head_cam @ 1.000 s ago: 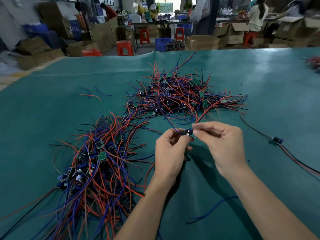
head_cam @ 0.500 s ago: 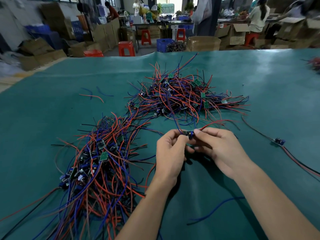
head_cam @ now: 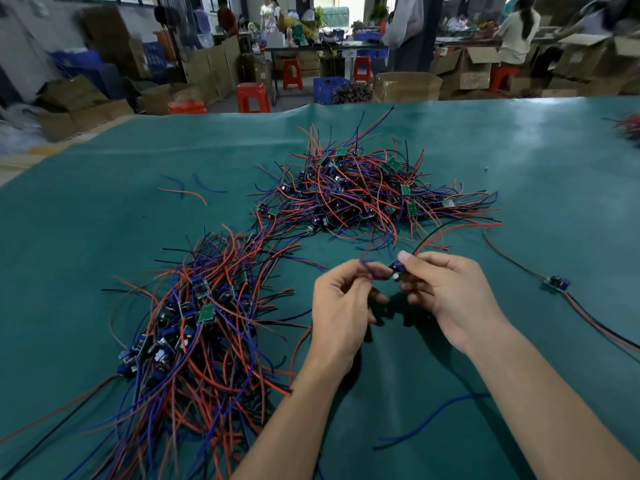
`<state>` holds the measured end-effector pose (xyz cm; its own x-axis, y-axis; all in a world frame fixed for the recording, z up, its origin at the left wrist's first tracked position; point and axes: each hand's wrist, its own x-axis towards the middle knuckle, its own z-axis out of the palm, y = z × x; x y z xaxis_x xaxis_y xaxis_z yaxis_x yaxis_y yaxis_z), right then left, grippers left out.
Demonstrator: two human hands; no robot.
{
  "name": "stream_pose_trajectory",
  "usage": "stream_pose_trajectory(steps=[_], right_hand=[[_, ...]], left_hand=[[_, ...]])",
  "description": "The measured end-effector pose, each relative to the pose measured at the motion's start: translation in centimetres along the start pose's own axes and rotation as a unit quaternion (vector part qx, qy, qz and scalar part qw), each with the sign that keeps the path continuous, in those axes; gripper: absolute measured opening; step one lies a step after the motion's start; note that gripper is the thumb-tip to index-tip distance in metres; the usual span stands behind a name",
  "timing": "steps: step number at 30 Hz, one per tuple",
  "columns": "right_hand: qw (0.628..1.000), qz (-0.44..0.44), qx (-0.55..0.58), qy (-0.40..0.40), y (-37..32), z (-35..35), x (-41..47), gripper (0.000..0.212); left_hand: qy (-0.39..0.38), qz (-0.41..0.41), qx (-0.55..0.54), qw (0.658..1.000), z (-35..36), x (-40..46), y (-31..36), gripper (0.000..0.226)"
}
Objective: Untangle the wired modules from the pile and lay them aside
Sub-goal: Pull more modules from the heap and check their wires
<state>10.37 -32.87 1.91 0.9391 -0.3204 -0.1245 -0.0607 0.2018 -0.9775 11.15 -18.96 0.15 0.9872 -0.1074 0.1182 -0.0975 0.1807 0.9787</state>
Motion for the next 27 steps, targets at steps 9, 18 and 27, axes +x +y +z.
stream_pose_trajectory(steps=[9, 18, 27], right_hand=[[0.996, -0.054, -0.057, -0.051, 0.3, -0.5, 0.4, 0.022], [0.983, -0.13, -0.127, -0.035, 0.2, -1.4, 0.8, 0.023], [0.973, -0.181, -0.139, -0.025, 0.3, -1.2, 0.8, 0.02]], left_hand=[[-0.055, -0.046, -0.008, 0.997, 0.2, -0.1, 0.1, 0.019], [-0.124, -0.071, 0.002, 0.99, 0.0, -0.3, 0.4, 0.021], [-0.115, -0.031, 0.069, 0.99, 0.0, 0.1, -0.4, 0.024]])
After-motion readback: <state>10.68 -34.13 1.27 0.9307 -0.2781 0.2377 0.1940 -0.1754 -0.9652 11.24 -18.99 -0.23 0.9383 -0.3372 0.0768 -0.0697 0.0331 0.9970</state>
